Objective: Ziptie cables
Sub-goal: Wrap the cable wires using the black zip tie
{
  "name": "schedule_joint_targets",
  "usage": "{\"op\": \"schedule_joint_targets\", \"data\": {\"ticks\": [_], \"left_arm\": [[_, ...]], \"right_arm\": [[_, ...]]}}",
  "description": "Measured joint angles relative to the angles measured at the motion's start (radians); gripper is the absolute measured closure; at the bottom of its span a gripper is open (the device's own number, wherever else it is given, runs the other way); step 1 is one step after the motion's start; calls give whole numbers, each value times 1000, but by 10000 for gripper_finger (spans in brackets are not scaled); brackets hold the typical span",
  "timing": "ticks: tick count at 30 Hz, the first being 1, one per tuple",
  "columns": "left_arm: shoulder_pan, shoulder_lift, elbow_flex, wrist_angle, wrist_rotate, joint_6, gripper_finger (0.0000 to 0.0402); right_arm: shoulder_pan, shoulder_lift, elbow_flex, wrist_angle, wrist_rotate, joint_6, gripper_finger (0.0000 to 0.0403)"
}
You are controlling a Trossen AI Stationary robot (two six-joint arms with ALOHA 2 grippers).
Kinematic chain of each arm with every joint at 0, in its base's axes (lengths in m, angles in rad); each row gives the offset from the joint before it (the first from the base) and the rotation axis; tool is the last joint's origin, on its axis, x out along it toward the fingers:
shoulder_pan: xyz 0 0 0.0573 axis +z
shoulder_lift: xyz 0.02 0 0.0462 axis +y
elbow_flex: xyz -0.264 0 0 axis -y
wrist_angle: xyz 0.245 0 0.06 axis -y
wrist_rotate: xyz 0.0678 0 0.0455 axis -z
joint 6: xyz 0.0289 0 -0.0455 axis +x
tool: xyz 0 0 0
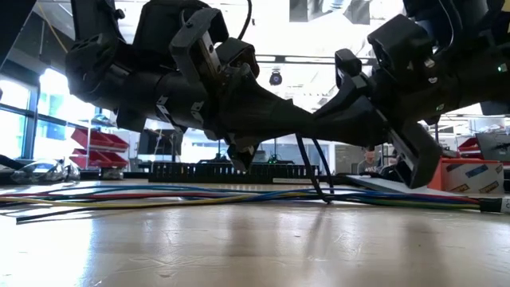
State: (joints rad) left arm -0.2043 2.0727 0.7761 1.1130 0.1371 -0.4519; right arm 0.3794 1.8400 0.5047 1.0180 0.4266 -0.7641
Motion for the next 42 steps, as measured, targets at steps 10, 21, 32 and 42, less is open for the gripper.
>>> {"op": "schedule_joint_targets", "data": {"ticks": [10, 21, 32, 42], "left_arm": [[0, 0, 0, 0, 0, 0, 402], [0, 0, 0, 1, 1, -1, 402], [0, 0, 0, 1, 4, -1, 402], [11, 0, 0, 1, 12, -64, 402]], "right_arm": [[0, 0, 33, -42, -11, -3, 403], [0, 0, 33, -19, -17, -38, 403], [0, 0, 34, -12, -63, -56, 403], [1, 0, 86, -52, -61, -136, 403]]}}
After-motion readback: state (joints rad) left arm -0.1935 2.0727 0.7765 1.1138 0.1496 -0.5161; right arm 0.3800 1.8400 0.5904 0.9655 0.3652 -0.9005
